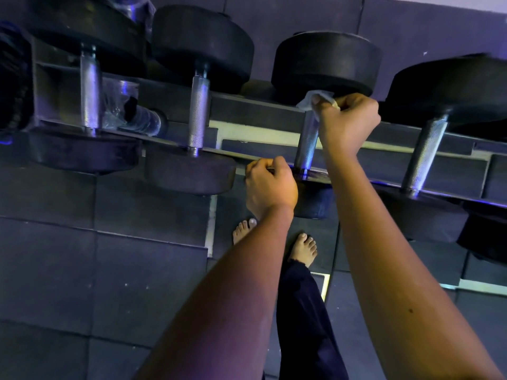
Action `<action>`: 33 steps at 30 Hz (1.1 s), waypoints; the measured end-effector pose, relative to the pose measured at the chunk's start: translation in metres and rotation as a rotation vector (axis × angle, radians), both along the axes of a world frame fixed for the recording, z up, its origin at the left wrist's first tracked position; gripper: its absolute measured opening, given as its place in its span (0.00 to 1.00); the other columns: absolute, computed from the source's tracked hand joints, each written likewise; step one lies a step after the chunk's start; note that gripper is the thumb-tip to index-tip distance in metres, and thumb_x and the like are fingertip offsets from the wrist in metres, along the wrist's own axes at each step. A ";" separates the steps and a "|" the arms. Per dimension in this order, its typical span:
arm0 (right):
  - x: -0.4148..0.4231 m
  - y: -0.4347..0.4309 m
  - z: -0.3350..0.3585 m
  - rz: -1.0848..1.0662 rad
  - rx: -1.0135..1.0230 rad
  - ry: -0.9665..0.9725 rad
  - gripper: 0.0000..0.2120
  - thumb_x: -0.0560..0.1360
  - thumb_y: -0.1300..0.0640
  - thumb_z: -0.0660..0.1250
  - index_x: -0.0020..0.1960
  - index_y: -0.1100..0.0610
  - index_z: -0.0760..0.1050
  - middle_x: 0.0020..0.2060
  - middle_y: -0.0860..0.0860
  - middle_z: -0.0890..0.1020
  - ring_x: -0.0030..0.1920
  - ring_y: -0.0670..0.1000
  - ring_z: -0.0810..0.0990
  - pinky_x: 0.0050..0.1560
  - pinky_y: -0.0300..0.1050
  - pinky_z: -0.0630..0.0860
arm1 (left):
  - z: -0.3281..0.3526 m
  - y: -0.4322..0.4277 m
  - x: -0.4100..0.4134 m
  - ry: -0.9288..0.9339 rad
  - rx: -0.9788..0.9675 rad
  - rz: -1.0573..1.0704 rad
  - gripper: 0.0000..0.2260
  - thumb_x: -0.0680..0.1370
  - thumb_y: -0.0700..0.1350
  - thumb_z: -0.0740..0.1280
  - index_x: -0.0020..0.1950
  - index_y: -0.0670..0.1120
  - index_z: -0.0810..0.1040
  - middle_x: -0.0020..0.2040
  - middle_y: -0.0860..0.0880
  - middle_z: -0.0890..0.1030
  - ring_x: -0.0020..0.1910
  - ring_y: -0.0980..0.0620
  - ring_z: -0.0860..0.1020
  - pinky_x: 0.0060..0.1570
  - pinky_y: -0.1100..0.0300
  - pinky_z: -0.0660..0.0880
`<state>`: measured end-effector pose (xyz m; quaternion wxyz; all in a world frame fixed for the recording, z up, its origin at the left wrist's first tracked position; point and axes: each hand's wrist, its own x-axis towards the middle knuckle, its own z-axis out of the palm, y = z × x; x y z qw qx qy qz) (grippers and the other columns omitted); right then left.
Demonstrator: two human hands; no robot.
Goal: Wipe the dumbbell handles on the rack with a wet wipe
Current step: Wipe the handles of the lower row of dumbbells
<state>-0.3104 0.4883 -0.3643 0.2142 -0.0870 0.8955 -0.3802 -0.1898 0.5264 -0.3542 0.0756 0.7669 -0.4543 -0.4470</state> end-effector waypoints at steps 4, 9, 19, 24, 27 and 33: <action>-0.005 0.000 0.002 0.004 -0.021 -0.061 0.19 0.63 0.48 0.79 0.26 0.50 0.69 0.24 0.43 0.73 0.24 0.40 0.68 0.31 0.35 0.69 | 0.003 -0.001 -0.001 -0.005 0.014 0.000 0.13 0.78 0.50 0.57 0.40 0.48 0.77 0.43 0.49 0.77 0.36 0.57 0.70 0.33 0.61 0.61; -0.018 0.011 0.012 0.154 0.099 -0.107 0.17 0.61 0.52 0.80 0.28 0.54 0.72 0.29 0.49 0.77 0.29 0.44 0.71 0.33 0.38 0.72 | 0.000 -0.001 -0.001 -0.022 0.009 -0.001 0.13 0.77 0.51 0.57 0.42 0.48 0.78 0.48 0.48 0.79 0.44 0.49 0.75 0.37 0.58 0.64; 0.016 0.048 0.003 0.500 0.313 -0.179 0.17 0.64 0.52 0.79 0.29 0.54 0.71 0.34 0.53 0.78 0.35 0.50 0.75 0.36 0.38 0.67 | 0.002 -0.002 -0.002 -0.034 0.007 -0.005 0.12 0.77 0.51 0.58 0.46 0.49 0.80 0.49 0.49 0.79 0.43 0.51 0.72 0.35 0.58 0.63; 0.013 0.051 0.003 0.516 0.306 -0.177 0.12 0.65 0.58 0.78 0.32 0.57 0.75 0.32 0.51 0.77 0.34 0.48 0.74 0.34 0.39 0.68 | 0.000 -0.002 -0.001 -0.024 0.001 0.000 0.12 0.77 0.51 0.58 0.45 0.49 0.80 0.46 0.49 0.79 0.42 0.51 0.74 0.34 0.59 0.63; 0.011 0.055 0.008 0.426 0.262 -0.174 0.10 0.64 0.58 0.80 0.35 0.58 0.78 0.33 0.52 0.79 0.33 0.46 0.74 0.31 0.37 0.68 | -0.001 -0.002 -0.001 -0.029 -0.002 -0.004 0.12 0.77 0.51 0.58 0.44 0.49 0.80 0.47 0.49 0.79 0.43 0.49 0.75 0.36 0.58 0.65; 0.017 0.061 0.014 0.249 0.115 -0.167 0.14 0.63 0.54 0.81 0.35 0.61 0.80 0.32 0.52 0.81 0.34 0.44 0.75 0.36 0.42 0.75 | -0.004 0.000 0.001 -0.025 -0.009 -0.012 0.13 0.76 0.52 0.58 0.42 0.48 0.79 0.46 0.49 0.79 0.42 0.50 0.75 0.35 0.58 0.64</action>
